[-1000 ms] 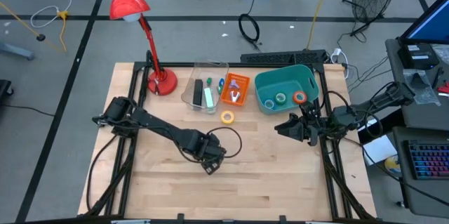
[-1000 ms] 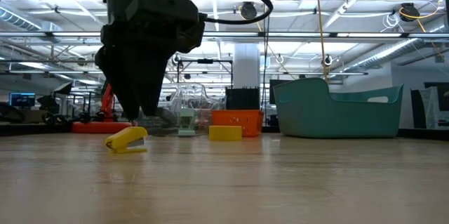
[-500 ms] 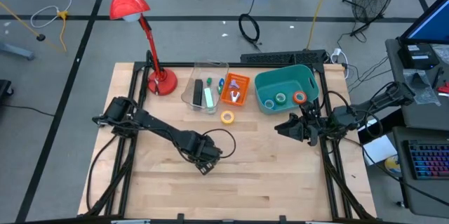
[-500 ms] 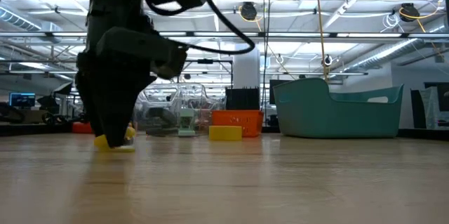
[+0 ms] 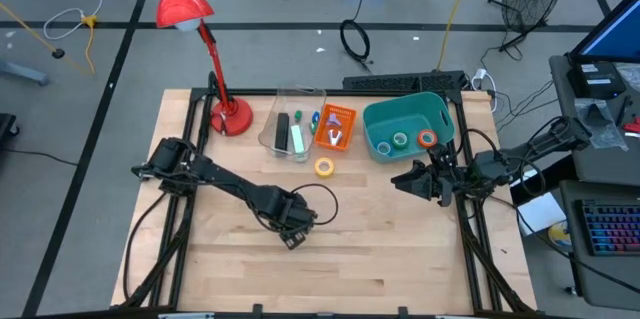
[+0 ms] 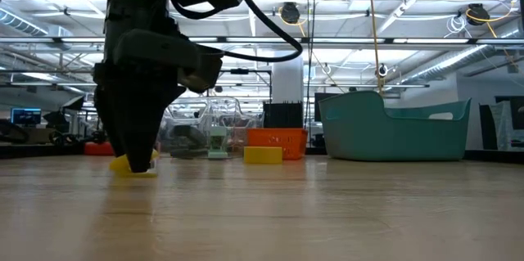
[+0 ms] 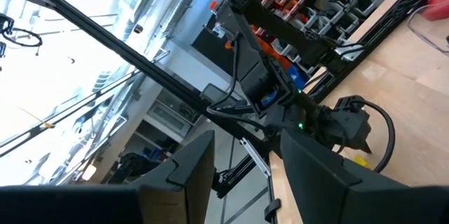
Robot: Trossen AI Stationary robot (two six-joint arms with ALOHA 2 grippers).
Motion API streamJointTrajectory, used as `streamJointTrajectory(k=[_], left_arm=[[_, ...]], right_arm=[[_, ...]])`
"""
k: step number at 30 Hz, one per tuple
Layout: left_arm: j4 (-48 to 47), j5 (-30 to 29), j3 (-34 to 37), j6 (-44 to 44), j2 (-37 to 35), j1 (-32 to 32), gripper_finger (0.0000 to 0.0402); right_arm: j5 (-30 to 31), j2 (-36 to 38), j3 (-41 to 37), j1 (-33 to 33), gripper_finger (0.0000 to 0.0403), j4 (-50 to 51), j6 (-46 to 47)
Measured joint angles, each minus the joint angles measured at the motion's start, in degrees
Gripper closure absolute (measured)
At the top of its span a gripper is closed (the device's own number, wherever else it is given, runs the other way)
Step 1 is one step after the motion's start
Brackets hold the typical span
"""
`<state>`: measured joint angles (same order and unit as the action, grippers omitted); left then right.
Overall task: Pick and place Stapler, Stapler remover, tape
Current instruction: Put the yellow stapler into the transparent bin
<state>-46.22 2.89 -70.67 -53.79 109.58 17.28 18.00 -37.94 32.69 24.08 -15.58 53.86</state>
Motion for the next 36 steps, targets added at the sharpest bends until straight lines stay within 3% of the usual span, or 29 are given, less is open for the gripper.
streamJointTrajectory(k=[8,20,26,31,36], left_arm=[[-0.04,0.23,-0.02,1.19,0.01,-0.02,0.0171],[2.39,1.67,-0.03,2.14,0.00,-0.02,0.0304],[6.91,3.35,-0.41,1.21,-0.13,-0.63,0.0326],[4.30,0.72,-7.34,3.83,-0.59,-3.21,0.0316],[-3.47,-6.26,-20.99,10.20,-1.01,-8.29,0.0324]], right_arm=[[0.13,-0.01,0.00,0.00,0.0245,0.01,-0.10],[0.13,-0.75,0.00,0.00,0.0245,0.01,-0.10],[0.13,-1.44,0.00,0.00,0.0245,0.01,0.02],[0.13,-2.11,0.00,0.00,0.0245,-0.02,0.08],[0.13,-2.40,0.00,0.00,0.0245,-0.04,0.10]])
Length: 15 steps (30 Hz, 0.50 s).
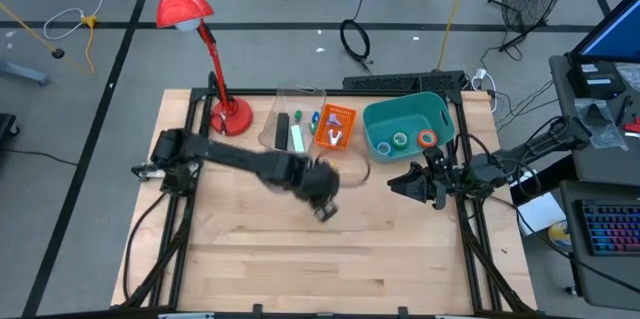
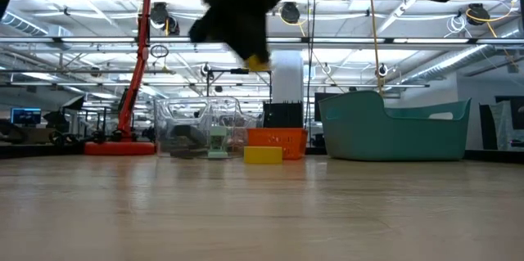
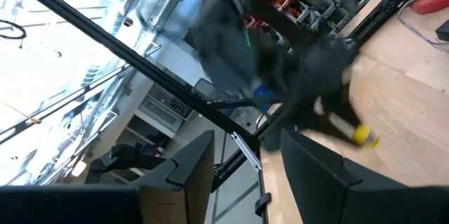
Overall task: Pick and place Stapler, Stapler remover, tape
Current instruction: Put the yellow stapler into the transparent bin
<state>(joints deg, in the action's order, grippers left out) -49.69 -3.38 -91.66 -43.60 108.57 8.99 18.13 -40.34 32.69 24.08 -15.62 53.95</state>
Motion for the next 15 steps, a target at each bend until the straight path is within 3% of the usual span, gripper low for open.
streamJointTrajectory(k=[6,10,15], left_arm=[[-13.14,-6.30,-11.21,3.42,-0.19,-11.59,0.0321],[-18.10,-5.62,-11.70,5.84,-0.07,-21.72,0.0319],[-13.68,-1.32,-8.58,9.73,0.11,-32.03,0.0318]], right_arm=[[0.00,0.00,0.00,0.00,0.0245,-0.44,-0.10],[0.00,0.00,0.00,0.00,0.0245,-0.44,-0.24],[-0.04,0.00,0.00,0.00,0.0245,-0.44,-0.66]])
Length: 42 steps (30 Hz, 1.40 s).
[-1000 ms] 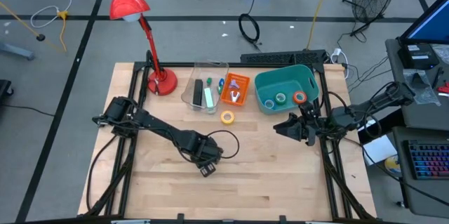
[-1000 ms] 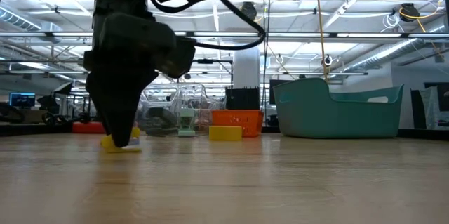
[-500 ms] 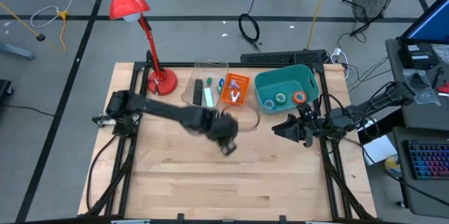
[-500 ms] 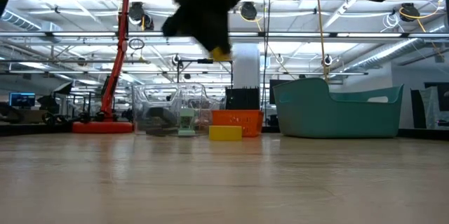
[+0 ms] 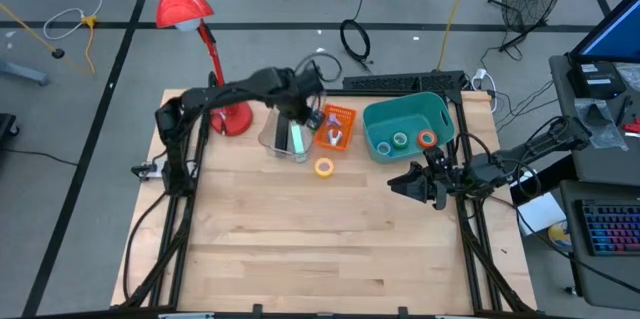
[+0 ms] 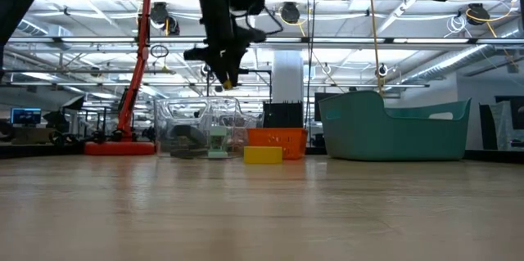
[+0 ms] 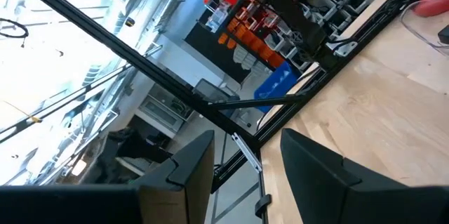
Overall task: Pick and place Stapler, Stapler remover, tape
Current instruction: Put the yellow stapler into the transparent bin
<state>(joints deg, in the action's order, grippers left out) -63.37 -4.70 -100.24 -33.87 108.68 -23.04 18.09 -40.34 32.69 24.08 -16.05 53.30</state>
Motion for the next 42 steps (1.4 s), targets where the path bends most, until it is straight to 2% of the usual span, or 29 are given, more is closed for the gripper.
streamJointTrajectory(k=[6,11,16,25,42], left_arm=[[6.46,2.68,4.26,1.86,0.38,-6.04,0.0317],[10.55,4.65,6.74,3.27,3.12,-6.94,0.0317],[13.51,4.72,6.38,4.86,6.13,-6.46,0.0317],[15.17,2.02,6.36,4.52,10.99,-6.42,0.0316],[18.96,-2.25,6.38,5.40,14.96,-6.46,0.0316]], right_arm=[[0.00,0.00,0.00,0.00,0.0245,0.02,-0.76],[-0.02,0.00,0.00,0.00,0.0245,0.02,-0.86],[-0.05,0.00,0.00,0.04,0.0245,-0.26,-0.70],[-0.20,-0.02,0.00,0.04,0.0245,-0.53,0.42],[-1.86,-0.10,0.00,0.04,0.0245,-0.84,1.17]])
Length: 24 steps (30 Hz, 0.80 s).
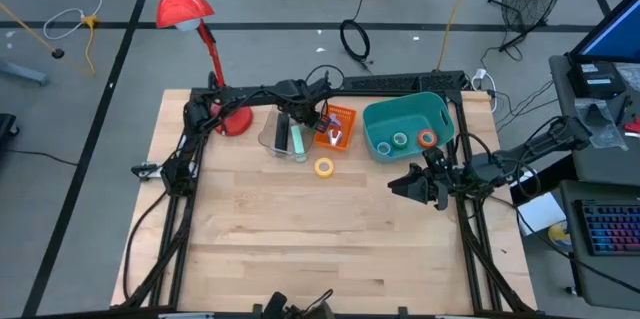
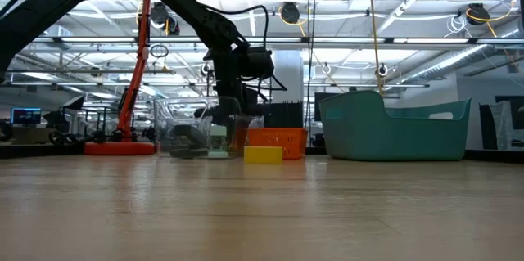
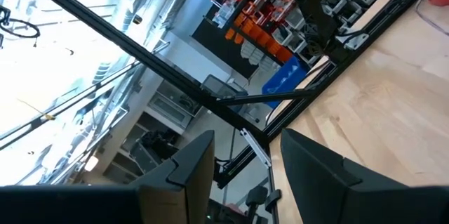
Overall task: Pick and place Stapler, Stapler remover, tape
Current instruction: Put the yellow stapler into the transparent bin
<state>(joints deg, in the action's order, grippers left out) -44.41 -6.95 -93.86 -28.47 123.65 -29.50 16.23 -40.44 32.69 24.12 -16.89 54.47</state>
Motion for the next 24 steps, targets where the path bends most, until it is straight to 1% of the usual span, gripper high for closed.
streamJointTrajectory(k=[4,8,13,19,24], left_arm=[[0.39,-1.76,-0.02,0.28,0.06,-0.25,0.0316],[0.53,-1.76,-0.02,0.31,0.12,-1.02,0.0316],[-0.09,-1.18,-0.02,0.12,0.12,-2.22,0.0316],[-2.07,2.05,-0.02,0.32,0.12,-3.43,0.0315],[-3.62,0.77,-0.02,1.80,0.12,-3.03,0.0315]], right_arm=[[-0.02,-0.01,0.00,0.02,0.0245,-0.01,0.38],[-0.02,-0.01,0.00,0.02,0.0245,0.01,0.38],[-0.02,-0.01,0.00,0.02,0.0245,-0.01,0.38],[0.00,-0.01,0.00,0.02,0.0245,-0.01,0.38],[0.02,-0.01,0.00,0.02,0.0245,-0.01,0.38]])
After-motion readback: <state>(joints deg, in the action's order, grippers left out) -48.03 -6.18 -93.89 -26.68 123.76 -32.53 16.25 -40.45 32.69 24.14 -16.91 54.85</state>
